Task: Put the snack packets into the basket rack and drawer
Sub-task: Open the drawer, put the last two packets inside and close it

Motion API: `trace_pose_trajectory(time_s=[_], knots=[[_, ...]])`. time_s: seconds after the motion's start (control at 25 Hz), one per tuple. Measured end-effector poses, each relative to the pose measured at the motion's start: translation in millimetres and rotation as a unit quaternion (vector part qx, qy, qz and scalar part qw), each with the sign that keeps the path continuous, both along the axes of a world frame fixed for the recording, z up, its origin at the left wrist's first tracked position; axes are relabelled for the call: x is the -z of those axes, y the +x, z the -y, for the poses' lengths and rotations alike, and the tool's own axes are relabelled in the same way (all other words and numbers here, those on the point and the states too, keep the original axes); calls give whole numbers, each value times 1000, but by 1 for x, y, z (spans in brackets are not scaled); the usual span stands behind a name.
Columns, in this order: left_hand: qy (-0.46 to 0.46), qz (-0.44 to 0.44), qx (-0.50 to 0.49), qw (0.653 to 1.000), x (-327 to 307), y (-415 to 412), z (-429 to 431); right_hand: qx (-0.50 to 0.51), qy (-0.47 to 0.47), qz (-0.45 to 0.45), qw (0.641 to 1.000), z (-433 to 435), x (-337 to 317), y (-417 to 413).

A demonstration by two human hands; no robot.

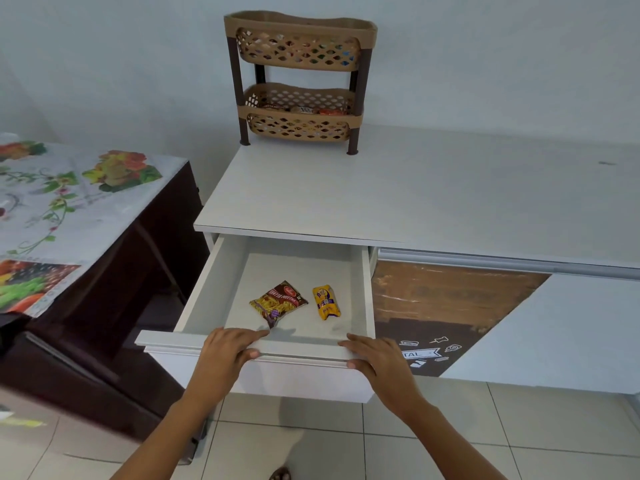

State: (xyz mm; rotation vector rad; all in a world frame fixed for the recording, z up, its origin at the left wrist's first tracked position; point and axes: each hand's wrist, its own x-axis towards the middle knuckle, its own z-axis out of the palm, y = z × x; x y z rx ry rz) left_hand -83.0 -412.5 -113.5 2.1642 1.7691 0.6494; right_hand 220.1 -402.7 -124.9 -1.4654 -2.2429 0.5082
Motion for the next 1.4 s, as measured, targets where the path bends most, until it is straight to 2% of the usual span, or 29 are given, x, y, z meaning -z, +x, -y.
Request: trace_pose_trajectory(time_s=[0.24,0.48,0.56,0.72,0.92,1.04,1.24,1.4], knots=[[2,-29,7,1000,1,1,-26,18,18,-6,1000,-22,0,-1],[48,-66,17,997,0,0,-54,89,-74,-49,992,-58,-2,-6],[29,-86,7,996,-7,3,-62,98,-55,-55,992,-70,-4,-10],[51,-62,4,997,-4,5,-95,89,0,-78,993,-92,-6,-21],[6,-7,-6,1000,-6,7,-136,129,43,-60,989,-119,-5,-35],[26,-5,0,1000,-5,6,-156,130,43,-33,990,-140,-3,-38],[85,-118,57,988,-19,16,-177,111,81,58,989,-175,-1,-28],[80,-139,21,987,-22,14,-203,50,99,111,988,-205,-2,-17]])
